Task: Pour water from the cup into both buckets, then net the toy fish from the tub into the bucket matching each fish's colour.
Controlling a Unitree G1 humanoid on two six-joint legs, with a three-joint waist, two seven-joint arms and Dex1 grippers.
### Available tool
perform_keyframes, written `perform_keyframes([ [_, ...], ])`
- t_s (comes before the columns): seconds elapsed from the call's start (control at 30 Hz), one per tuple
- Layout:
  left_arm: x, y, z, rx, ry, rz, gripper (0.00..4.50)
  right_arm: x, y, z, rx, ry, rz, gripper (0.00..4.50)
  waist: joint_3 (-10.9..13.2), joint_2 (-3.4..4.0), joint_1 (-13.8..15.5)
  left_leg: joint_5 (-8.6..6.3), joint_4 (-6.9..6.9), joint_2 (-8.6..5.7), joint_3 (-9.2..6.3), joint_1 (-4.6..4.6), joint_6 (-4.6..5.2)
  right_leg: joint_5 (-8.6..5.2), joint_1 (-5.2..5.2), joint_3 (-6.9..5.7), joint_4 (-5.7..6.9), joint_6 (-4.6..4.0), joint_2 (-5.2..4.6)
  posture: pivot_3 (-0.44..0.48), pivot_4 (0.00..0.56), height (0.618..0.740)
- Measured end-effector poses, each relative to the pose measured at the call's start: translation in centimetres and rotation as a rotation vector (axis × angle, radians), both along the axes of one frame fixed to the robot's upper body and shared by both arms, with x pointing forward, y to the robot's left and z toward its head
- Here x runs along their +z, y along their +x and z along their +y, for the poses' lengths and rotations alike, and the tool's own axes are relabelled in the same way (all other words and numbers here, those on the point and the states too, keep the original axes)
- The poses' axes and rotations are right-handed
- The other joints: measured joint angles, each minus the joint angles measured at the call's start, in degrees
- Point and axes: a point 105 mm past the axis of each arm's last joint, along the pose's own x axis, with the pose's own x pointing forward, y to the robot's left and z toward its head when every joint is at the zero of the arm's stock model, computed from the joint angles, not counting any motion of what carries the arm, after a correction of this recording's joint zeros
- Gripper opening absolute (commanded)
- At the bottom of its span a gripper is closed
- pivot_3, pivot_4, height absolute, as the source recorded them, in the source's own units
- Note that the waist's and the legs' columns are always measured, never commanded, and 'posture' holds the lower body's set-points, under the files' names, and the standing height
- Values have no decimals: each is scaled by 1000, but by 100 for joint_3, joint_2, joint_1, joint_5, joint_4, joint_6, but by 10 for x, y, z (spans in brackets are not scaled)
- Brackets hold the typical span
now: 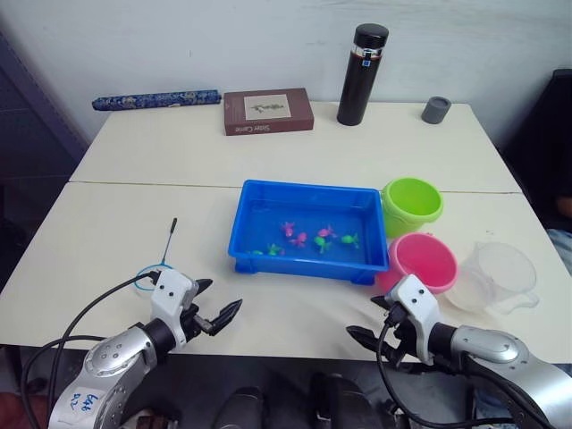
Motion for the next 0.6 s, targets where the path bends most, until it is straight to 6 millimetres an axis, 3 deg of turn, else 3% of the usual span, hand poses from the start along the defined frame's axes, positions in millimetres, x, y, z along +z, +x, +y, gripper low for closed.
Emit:
perform_keyframes([
  [0.17,2,-6,15,-64,36,50,4500,-1,-12,-12,35,-50,74,4469,2,3,1,-2,-2,1,-1,0,3,-2,-1,-1,-2,-3,0,0,150,739],
  [0.27,8,-1,44,-73,87,75,4500,6,-18,-39,21,-138,104,4469,6,8,14,-10,-2,0,-1,0,19,-2,0,-2,-3,-4,0,0,150,739],
  [0.37,26,17,59,-106,105,29,4500,19,-13,-66,-34,-198,86,4469,7,6,50,-10,-2,0,-1,-1,21,-1,1,-2,-6,-3,0,0,150,739],
  [0.47,56,43,57,-185,108,-82,4500,28,-11,-95,-120,-254,95,4469,7,5,116,2,-2,0,0,-4,-1,0,1,-3,-11,-1,0,0,150,739],
  [0.6,94,66,34,-320,92,-218,4500,28,-21,-124,-214,-322,154,4469,7,6,150,4,-3,-1,2,-13,-6,4,-1,-6,-23,7,1,0,150,739],
])
